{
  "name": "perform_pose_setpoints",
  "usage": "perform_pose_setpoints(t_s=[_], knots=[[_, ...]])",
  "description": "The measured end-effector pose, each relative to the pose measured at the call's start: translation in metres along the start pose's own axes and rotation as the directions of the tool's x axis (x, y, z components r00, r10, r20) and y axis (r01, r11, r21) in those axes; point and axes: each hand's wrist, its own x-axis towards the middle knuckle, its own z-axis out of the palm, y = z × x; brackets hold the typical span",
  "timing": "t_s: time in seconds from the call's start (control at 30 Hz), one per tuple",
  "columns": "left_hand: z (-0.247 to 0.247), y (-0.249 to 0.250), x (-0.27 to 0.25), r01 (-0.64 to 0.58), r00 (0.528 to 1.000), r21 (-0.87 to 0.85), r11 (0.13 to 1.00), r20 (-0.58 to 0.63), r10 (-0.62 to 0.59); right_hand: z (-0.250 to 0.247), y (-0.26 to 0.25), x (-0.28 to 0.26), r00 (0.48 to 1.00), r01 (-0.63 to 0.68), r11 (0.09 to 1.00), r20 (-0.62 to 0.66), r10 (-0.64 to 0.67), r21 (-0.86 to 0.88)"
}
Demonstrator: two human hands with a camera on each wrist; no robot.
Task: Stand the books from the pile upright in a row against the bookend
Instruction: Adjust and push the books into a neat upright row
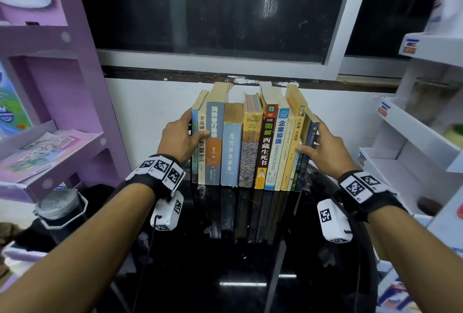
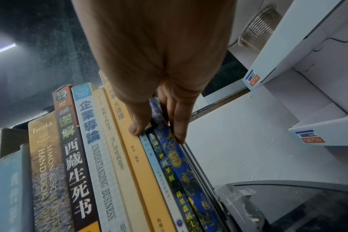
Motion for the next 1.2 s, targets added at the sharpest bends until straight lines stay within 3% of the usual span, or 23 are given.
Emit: perform_pose_setpoints(t_s=[0.23,0.67,0.83,0.93,1.03,1.1,1.2], knots=[[0.001,0.002,-0.003,0.028,0.999,-0.027,0.999,-0.015,-0.029,0.001,-0.002,-0.002,1.000,-0.003,1.000,-0.002,0.003,0.003],[-0.019,0.010,-0.003,0.086,0.990,-0.028,0.996,0.116,-0.082,-0.008,-0.007,-0.015,0.998,-0.008,1.000,0.055,0.008,0.001],[-0.032,0.010,-0.008,0.050,0.978,-0.004,0.999,0.204,-0.048,-0.015,-0.015,-0.023,0.998,0.026,0.999,-0.048,-0.027,-0.026],[-0.042,0.011,-0.010,0.031,0.975,0.031,0.999,0.217,-0.036,-0.014,-0.024,-0.026,0.967,0.088,0.991,-0.229,-0.109,-0.100],[-0.053,0.011,-0.009,0.042,0.979,0.074,0.996,0.197,-0.056,-0.009,-0.039,-0.032,0.890,0.232,0.949,-0.348,-0.295,-0.211],[-0.060,0.012,-0.008,0.023,0.983,0.068,0.997,0.181,-0.035,-0.001,-0.055,-0.036,0.843,0.335,0.885,-0.318,-0.435,-0.323],[-0.069,0.016,-0.008,-0.023,0.987,0.020,1.000,0.158,0.019,0.021,-0.075,-0.043,0.787,0.481,0.750,-0.154,-0.598,-0.453]])
